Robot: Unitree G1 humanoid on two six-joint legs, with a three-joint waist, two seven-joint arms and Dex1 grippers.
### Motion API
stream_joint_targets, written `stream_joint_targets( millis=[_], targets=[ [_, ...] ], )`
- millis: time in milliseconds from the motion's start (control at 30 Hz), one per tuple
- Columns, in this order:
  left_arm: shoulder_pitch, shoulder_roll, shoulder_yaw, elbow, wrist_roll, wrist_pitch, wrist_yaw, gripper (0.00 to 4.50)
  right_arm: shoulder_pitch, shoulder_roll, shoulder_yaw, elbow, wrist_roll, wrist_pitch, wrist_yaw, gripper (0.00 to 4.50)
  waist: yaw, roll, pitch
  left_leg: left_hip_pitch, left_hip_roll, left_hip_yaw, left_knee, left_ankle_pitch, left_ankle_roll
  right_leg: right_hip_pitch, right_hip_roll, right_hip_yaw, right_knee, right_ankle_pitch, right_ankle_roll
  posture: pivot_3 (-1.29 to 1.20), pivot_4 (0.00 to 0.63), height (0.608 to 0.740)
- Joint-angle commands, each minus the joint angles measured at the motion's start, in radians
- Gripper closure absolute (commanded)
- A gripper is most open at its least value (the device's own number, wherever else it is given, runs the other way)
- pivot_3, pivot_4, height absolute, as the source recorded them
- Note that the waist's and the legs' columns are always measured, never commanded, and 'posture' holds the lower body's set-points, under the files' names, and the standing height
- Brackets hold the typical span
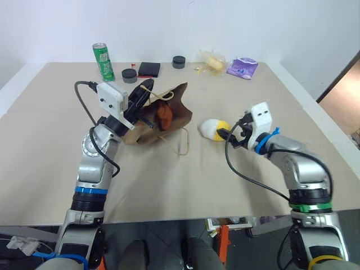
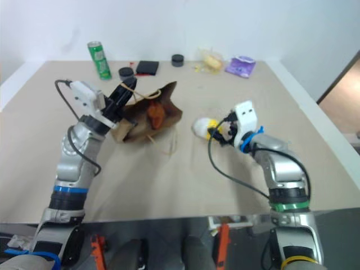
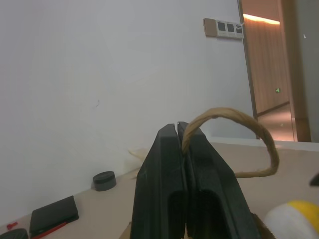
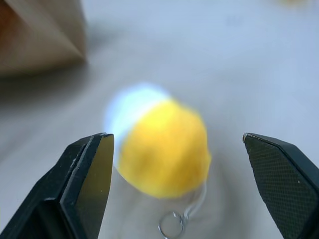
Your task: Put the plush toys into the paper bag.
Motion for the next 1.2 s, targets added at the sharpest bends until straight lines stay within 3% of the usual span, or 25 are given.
stream_joint_targets(
  millis=[33, 67, 133, 200, 233, 367, 533, 667, 867, 1000, 1200],
  targets=[
    [-0.038, -0.001, 0.013, -0.004, -0.009, -0.026, -0.010, 4.50, -0.070, 0.049, -0.012, 0.110, -0.013, -0.092, -0.013, 0.03, -0.001, 0.000, 0.000, 0.000, 0.000, 0.000, 0.000, 0.000, 0.000, 0.000, 0.000, 0.000, 0.000, 0.000, 0.001, 0.00, 0.150, 0.740],
    [-0.040, -0.002, 0.013, -0.002, -0.010, -0.027, -0.012, 4.50, -0.080, 0.058, -0.014, 0.132, -0.017, -0.108, -0.015, 0.03, -0.002, 0.001, 0.000, 0.000, 0.000, 0.000, 0.000, 0.000, 0.000, 0.000, 0.000, 0.001, 0.000, 0.000, 0.001, 0.00, 0.150, 0.740],
    [-0.041, -0.002, 0.013, 0.000, -0.009, -0.029, -0.013, 4.50, -0.092, 0.068, -0.020, 0.161, -0.028, -0.133, -0.024, 0.55, -0.001, 0.001, 0.000, -0.001, 0.000, 0.000, 0.000, 0.000, 0.000, 0.000, 0.000, 0.001, 0.000, 0.000, 0.001, 0.00, 0.150, 0.740],
    [-0.040, -0.002, 0.014, -0.001, -0.009, -0.028, -0.013, 4.50, -0.095, 0.069, -0.026, 0.164, -0.028, -0.144, -0.022, 1.37, 0.000, 0.001, 0.000, -0.001, 0.000, 0.000, 0.000, 0.000, 0.000, 0.000, 0.000, 0.001, 0.000, 0.000, 0.001, 0.00, 0.150, 0.740],
    [-0.037, -0.002, 0.015, -0.004, -0.009, -0.026, -0.013, 4.50, -0.088, 0.069, -0.035, 0.138, -0.016, -0.154, -0.011, 2.04, 0.001, 0.001, 0.000, -0.001, 0.000, 0.000, 0.000, 0.000, 0.000, 0.000, 0.000, 0.000, 0.000, 0.000, 0.002, 0.00, 0.150, 0.740],
    [-0.032, -0.003, 0.016, -0.007, -0.009, -0.022, -0.012, 4.50, -0.060, 0.046, -0.057, 0.034, 0.022, -0.134, 0.024, 2.85, 0.001, 0.001, 0.000, -0.001, 0.000, 0.000, 0.000, 0.000, 0.000, 0.000, 0.000, 0.001, 0.000, 0.000, 0.002, 0.00, 0.150, 0.740],
    [-0.032, -0.007, 0.016, -0.004, -0.008, -0.018, -0.009, 4.50, -0.041, 0.017, -0.124, -0.189, 0.158, -0.066, 0.098, 4.48, 0.002, 0.002, 0.001, -0.002, 0.000, 0.000, 0.000, 0.000, 0.000, -0.001, 0.000, 0.000, 0.000, 0.000, 0.002, 0.00, 0.150, 0.740],
    [-0.036, -0.012, 0.017, 0.004, -0.009, -0.016, -0.004, 4.50, -0.072, 0.001, -0.115, -0.390, 0.290, 0.074, 0.140, 4.48, 0.001, 0.002, 0.001, -0.002, 0.000, 0.000, 0.000, 0.000, 0.000, -0.001, 0.000, 0.000, 0.000, 0.000, 0.002, 0.00, 0.150, 0.740],
    [-0.044, -0.021, 0.023, 0.013, -0.012, -0.015, 0.005, 4.50, -0.104, 0.097, 0.092, -0.428, 0.235, 0.165, 0.074, 4.48, -0.004, 0.002, 0.001, 0.000, 0.001, -0.001, 0.000, 0.000, 0.000, 0.000, 0.001, 0.000, 0.001, 0.000, 0.000, 0.00, 0.150, 0.740],
    [-0.046, -0.025, 0.027, 0.008, -0.017, -0.008, 0.013, 4.50, -0.162, 0.211, 0.245, -0.330, 0.142, 0.147, 0.013, 4.48, -0.006, 0.002, 0.001, -0.001, 0.001, -0.001, 0.000, 0.000, 0.000, -0.001, 0.001, 0.000, 0.001, 0.000, 0.000, 0.00, 0.150, 0.740],
    [-0.036, -0.035, 0.022, -0.010, -0.018, -0.004, 0.015, 4.50, -0.291, 0.373, 0.325, -0.110, 0.042, 0.047, -0.029, 4.48, -0.008, 0.002, 0.001, -0.003, 0.001, -0.001, 0.001, 0.000, 0.000, -0.002, 0.000, -0.001, 0.001, 0.000, 0.001, 0.00, 0.150, 0.740]
  ],
)
